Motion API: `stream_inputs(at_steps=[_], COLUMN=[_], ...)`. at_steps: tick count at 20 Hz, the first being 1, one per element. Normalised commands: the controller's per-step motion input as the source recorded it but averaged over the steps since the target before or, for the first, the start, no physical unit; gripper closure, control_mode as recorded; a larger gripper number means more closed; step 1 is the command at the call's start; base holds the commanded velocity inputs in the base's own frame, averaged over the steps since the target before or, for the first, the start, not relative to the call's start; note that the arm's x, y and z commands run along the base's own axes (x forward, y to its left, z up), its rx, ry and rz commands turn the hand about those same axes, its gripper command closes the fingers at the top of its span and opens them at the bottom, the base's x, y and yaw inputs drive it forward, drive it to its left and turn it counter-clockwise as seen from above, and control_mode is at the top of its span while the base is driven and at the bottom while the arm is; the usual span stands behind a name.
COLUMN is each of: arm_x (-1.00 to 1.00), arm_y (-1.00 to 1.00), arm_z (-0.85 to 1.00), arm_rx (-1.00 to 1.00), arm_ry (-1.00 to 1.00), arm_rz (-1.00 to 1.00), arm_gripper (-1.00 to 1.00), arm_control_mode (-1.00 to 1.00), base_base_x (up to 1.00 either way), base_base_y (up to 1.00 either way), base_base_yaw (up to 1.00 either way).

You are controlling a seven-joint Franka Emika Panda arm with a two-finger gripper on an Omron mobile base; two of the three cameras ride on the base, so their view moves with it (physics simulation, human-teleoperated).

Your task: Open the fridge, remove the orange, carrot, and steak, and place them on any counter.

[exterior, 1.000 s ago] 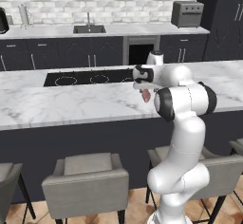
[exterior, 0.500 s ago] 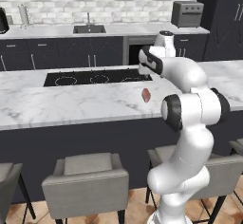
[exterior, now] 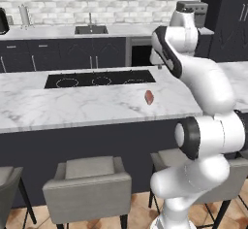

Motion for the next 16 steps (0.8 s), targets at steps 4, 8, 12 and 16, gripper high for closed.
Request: stream_inputs(at_steps=[4,8,12,16], arm_x=[-1.00,-1.00,-1.00,-1.00], arm_y=[0.11,0.16,0.18,0.05], arm_z=[0.50,0.19,0.06,0.05], arm_rx=[-0.01,0.00,0.01,0.01], arm_ry=[-0.19,-0.32,-0.42,-0.27], arm_rz=[0.00,0.00,0.00,0.04], arm_gripper=[-1.00,-1.00,-1.00,-1.00], arm_control_mode=[-1.00,-1.00,-1.00,-1.00], base_base_x=[0.00,0.00,0.00,0.00], base_base_y=[0.00,0.00,0.00,0.00], base_base_yaw=[0.00,0.00,0.00,0.00])
